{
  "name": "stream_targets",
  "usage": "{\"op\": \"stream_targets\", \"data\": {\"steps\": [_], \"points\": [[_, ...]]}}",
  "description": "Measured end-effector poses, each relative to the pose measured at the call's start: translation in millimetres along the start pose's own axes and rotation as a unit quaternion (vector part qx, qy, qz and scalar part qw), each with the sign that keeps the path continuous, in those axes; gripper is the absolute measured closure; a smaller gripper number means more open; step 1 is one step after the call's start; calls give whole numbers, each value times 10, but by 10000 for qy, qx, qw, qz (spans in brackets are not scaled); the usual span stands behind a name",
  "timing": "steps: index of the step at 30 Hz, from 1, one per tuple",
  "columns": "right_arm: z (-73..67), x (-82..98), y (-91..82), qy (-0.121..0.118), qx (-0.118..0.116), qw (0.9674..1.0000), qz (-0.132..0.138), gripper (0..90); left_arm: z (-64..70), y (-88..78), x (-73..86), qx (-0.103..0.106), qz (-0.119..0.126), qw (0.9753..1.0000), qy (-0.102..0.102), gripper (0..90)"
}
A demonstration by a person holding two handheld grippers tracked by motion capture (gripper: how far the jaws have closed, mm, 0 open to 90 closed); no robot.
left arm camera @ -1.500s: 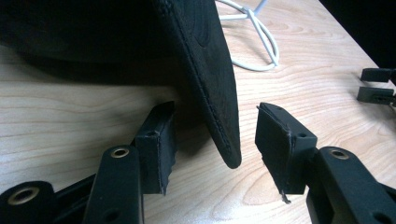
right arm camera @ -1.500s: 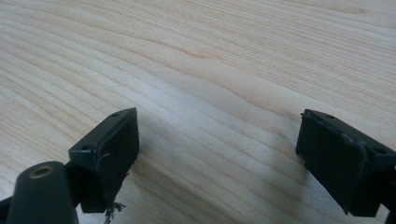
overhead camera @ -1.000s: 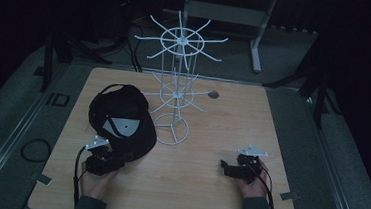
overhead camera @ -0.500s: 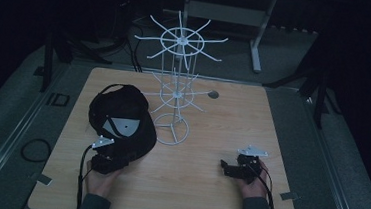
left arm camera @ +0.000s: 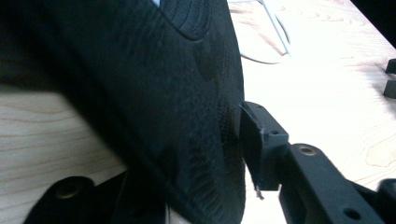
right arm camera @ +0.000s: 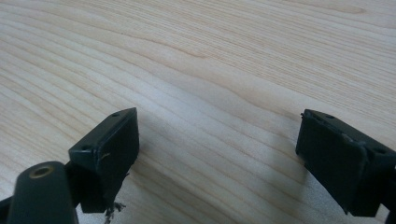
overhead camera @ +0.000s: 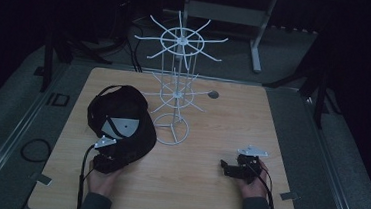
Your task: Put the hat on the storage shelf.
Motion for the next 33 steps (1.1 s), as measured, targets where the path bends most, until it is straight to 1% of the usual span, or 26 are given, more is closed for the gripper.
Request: {"op": "stream_targets", "data": {"steps": [3, 7, 9, 15, 21, 23, 25, 26, 27, 28, 31, 33], "points": [[0, 0, 0, 2, 0, 10000, -3, 130, 4, -12, -6, 43, 15, 10000, -22, 714], [0, 0, 0, 2, -1, 10000, -3, 130, 33, -34, -34, 242, 139, 9996, -88, 754], [0, 0, 0, 2, 0, 10000, -2, 130, 48, -48, -51, 289, 202, 9993, -109, 770], [0, 0, 0, 2, 0, 10000, -3, 130, 52, -93, -95, 220, 237, 9994, -154, 779], [0, 0, 0, 0, 0, 10000, -1, 130, 32, -167, -135, 94, 389, 9989, -232, 796], [0, 0, 0, -1, 0, 10000, -1, 130, 12, -201, -148, 13, 435, 9987, -250, 818], [0, 0, 0, 0, 0, 10000, 0, 130, -4, -246, -172, 9, 517, 9983, -278, 853], [0, 0, 0, 0, 0, 10000, 0, 130, -4, -246, -172, 9, 517, 9983, -278, 865], [0, 0, 0, 0, -1, 10000, -2, 130, -3, -267, -190, -17, 558, 9982, -236, 865], [0, 0, 0, -1, -1, 10000, -1, 130, 25, -288, -215, -18, 564, 9983, -159, 866], [0, 0, 0, -2, -1, 10000, 1, 130, 42, -307, -242, -31, 625, 9978, -202, 865], [-1, 0, -1, 3, -1, 10000, -5, 130, 41, -324, -260, -43, 672, 9976, -180, 867]]}}
Point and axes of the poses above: each handheld gripper's, and its own axes: y roughly forward along the jaws, x roughly out of its underside, z roughly to its right, the point moved 7 cm from there along y, roughly forward along the jaws, and after that the axes turned 13 degrees about x, right-handed, at the moved point
